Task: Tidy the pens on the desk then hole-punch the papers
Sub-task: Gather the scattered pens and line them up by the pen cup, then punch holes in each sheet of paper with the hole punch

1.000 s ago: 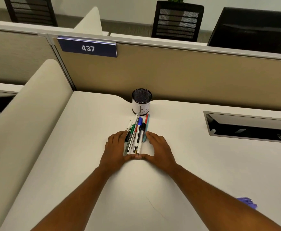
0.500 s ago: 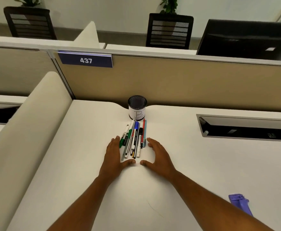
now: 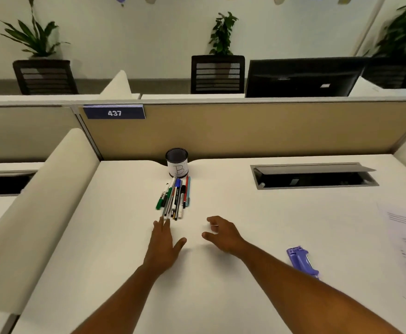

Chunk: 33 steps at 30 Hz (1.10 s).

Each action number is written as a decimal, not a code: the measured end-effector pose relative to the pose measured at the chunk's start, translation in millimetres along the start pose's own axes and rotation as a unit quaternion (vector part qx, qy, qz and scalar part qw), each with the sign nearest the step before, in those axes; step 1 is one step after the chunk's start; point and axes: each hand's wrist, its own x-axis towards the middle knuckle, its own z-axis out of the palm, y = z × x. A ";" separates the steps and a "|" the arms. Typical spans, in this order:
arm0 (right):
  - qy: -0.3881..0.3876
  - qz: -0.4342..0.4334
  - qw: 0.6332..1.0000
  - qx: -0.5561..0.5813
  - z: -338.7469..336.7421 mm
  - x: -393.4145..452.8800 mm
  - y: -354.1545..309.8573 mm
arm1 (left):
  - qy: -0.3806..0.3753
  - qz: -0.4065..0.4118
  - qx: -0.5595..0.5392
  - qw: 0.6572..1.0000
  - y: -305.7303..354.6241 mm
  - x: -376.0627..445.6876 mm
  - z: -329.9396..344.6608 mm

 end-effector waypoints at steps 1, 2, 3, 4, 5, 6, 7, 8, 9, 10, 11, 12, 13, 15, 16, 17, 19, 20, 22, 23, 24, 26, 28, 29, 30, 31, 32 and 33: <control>-0.001 -0.006 1.000 -0.007 -3.4 -8.7 2.2 | -0.001 0.011 0.007 1.000 5.5 -5.2 2.9; 0.002 -0.012 1.000 -0.016 -8.7 -19.2 6.6 | -0.004 0.021 0.012 1.000 13.4 -11.4 7.4; 0.007 -0.019 1.000 -0.023 -14.5 -28.9 10.8 | -0.010 0.029 0.012 0.999 21.5 -17.6 12.2; 0.017 -0.024 0.999 -0.024 -20.7 -37.9 15.1 | -0.017 0.033 0.011 0.999 30.0 -23.7 16.9; 0.028 -0.030 0.999 -0.021 -27.3 -46.2 19.7 | -0.023 0.036 0.011 0.999 39.0 -29.9 22.3; 0.039 -0.038 0.998 -0.018 -32.5 -52.5 22.9 | -0.026 0.039 0.012 0.999 45.9 -34.6 26.6; 0.052 -0.048 0.997 -0.018 -39.4 -59.6 27.5 | -0.029 0.044 0.014 0.999 55.2 -39.7 31.6; 0.064 -0.059 0.996 -0.020 -46.3 -66.3 31.9 | -0.031 0.051 0.016 0.998 64.6 -44.3 36.4; 0.074 -0.067 0.995 -0.021 -53.7 -72.3 36.8 | -0.032 0.058 0.017 0.998 74.9 -48.4 41.5; 0.083 -0.073 0.994 -0.022 -62.2 -78.4 42.4 | -0.032 0.063 0.016 0.997 85.9 -52.1 46.7; 0.092 -0.076 0.993 -0.022 -69.0 -82.8 47.0 | -0.032 0.067 0.012 0.997 94.9 -54.5 50.4; 0.104 -0.077 0.991 -0.022 -78.4 -88.7 54.4 | -0.033 0.072 0.007 0.997 107.0 -56.5 55.6; 0.117 -0.079 0.990 -0.021 -88.8 -94.8 62.5 | -0.033 0.079 0.004 0.996 120.0 -57.9 61.3; 0.143 -0.084 0.986 -0.017 -111.0 -107.3 81.3 | -0.028 0.092 0.002 0.995 148.5 -59.7 74.4; 0.155 -0.086 0.984 -0.015 -120.9 -112.6 90.3 | -0.025 0.096 0.000 0.995 161.9 -60.5 80.2; 0.166 -0.087 0.982 -0.016 -133.4 -118.9 102.0 | -0.024 0.100 -0.002 0.995 177.9 -62.3 88.3; 0.183 -0.076 0.980 -0.016 -159.3 -131.5 126.3 | -0.023 0.106 -0.004 0.994 209.1 -67.1 106.4; 0.190 -0.069 0.979 -0.018 -173.2 -138.1 139.2 | -0.025 0.108 -0.004 0.994 224.5 -70.3 116.6; 0.212 -0.067 0.974 -0.028 -198.3 -150.6 164.2 | -0.037 0.118 -0.008 0.992 251.3 -77.3 135.4; 0.225 -0.068 0.971 -0.035 -210.9 -157.6 177.2 | -0.047 0.124 -0.016 0.991 264.5 -81.1 145.3; 0.237 -0.067 0.968 -0.040 -223.0 -164.9 190.1 | -0.056 0.127 -0.031 0.990 277.4 -85.0 155.1; 0.254 -0.061 0.964 -0.055 -244.3 -178.8 213.5 | -0.064 0.131 -0.065 0.987 300.2 -92.8 173.0; 0.258 -0.055 0.961 -0.082 -263.9 -190.8 236.6 | -0.056 0.144 -0.055 0.986 320.6 -99.2 192.4; 0.257 -0.051 0.960 -0.098 -272.4 -196.2 247.0 | -0.052 0.154 -0.038 0.986 329.2 -102.3 202.7; 0.259 -0.046 0.958 -0.113 -280.2 -201.8 256.8 | -0.050 0.162 -0.023 0.985 337.4 -105.1 213.1; 0.266 -0.041 0.954 -0.130 -286.1 -206.7 264.5 | -0.052 0.170 -0.013 0.984 343.4 -107.8 221.3; 0.276 -0.035 0.948 -0.151 -292.4 -211.6 273.5 | -0.058 0.176 -0.009 0.983 350.1 -110.1 230.9; 0.291 -0.024 0.941 -0.174 -297.9 -216.3 281.8 | -0.066 0.181 -0.009 0.981 355.8 -112.4 240.1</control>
